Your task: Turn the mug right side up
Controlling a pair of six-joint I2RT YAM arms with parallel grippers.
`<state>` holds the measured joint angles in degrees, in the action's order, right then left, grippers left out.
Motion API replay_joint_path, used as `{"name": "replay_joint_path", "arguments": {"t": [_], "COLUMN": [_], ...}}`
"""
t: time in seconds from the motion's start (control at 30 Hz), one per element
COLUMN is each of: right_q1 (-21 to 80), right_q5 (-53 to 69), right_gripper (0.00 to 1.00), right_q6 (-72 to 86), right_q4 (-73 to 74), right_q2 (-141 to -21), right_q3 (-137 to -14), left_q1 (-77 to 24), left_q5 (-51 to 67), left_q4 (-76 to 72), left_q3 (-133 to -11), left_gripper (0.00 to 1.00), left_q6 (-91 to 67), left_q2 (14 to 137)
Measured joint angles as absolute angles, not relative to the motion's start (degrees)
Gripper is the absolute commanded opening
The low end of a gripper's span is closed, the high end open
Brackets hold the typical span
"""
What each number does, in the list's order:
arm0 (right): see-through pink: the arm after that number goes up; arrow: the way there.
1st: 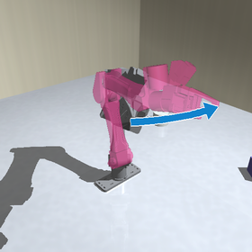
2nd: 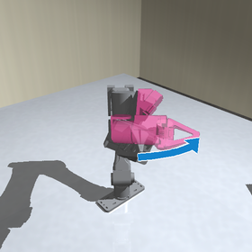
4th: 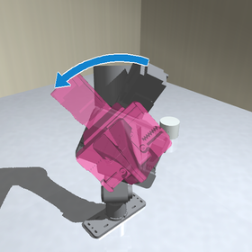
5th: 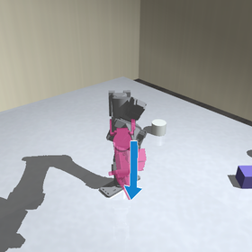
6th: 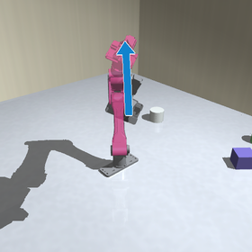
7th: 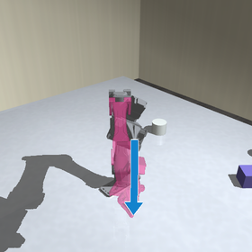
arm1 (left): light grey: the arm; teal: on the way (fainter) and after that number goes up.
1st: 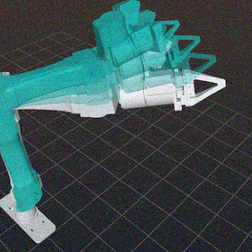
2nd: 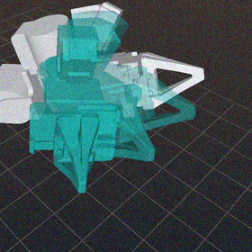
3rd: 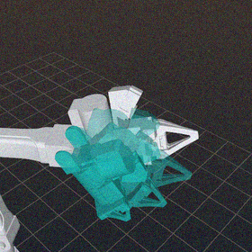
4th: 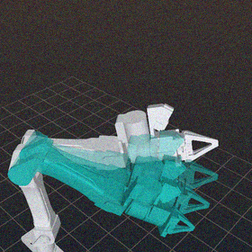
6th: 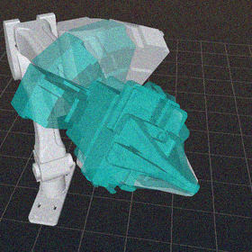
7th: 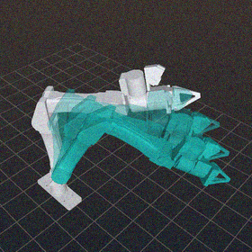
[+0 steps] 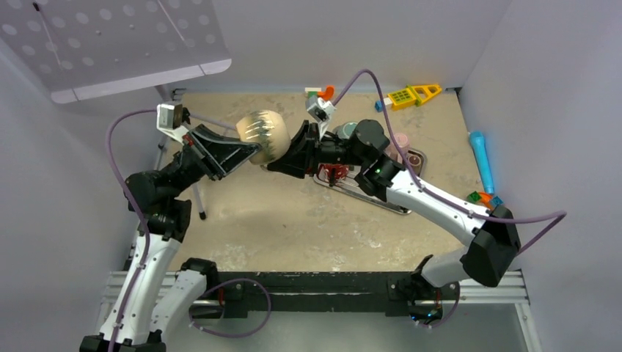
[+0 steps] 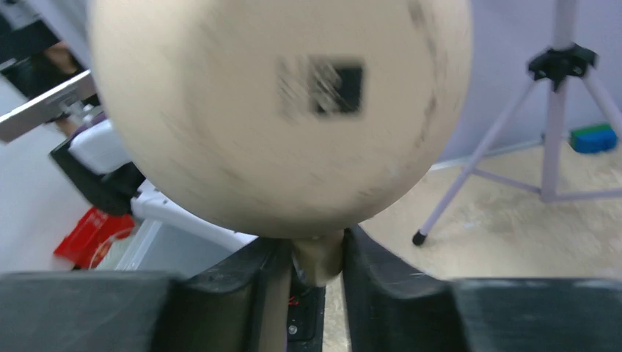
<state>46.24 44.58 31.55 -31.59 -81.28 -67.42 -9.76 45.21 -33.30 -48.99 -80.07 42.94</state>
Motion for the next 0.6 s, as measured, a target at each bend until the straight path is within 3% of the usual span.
{"name": "replay_joint_path", "arguments": {"t": [0.1, 0.2, 0.4, 0.6], "right_q1": [46.1, 44.0, 39.2, 38.9], "right_q5": [41.0, 35.7, 15.1, -7.7], "right_gripper": [0.72, 0.81, 0.83, 0.81], "right_q6": [29.9, 28.0, 24.8, 26.6], "right_q4": [-28.0, -24.4, -10.9, 5.3], "right_q2": [-80.0, -75.4, -66.6, -71.9], "right_q3": [-66.4, -63.2, -60.1, -61.2], "left_q1": [-9.8, -9.0, -8.3, -8.8], "left_q5": [44.8, 38.5, 24.0, 20.1], "left_q4": [-27.6, -13.5, 17.3, 35.8], "left_q3": [-48.7, -47.4, -46.6, -46.7], "left_gripper": [0.0, 0.0, 0.0, 0.0], "left_q6": [-74.4, -60.1, -27.3, -1.7], "left_q2": [41.9, 40.2, 46.2, 56.2]}}
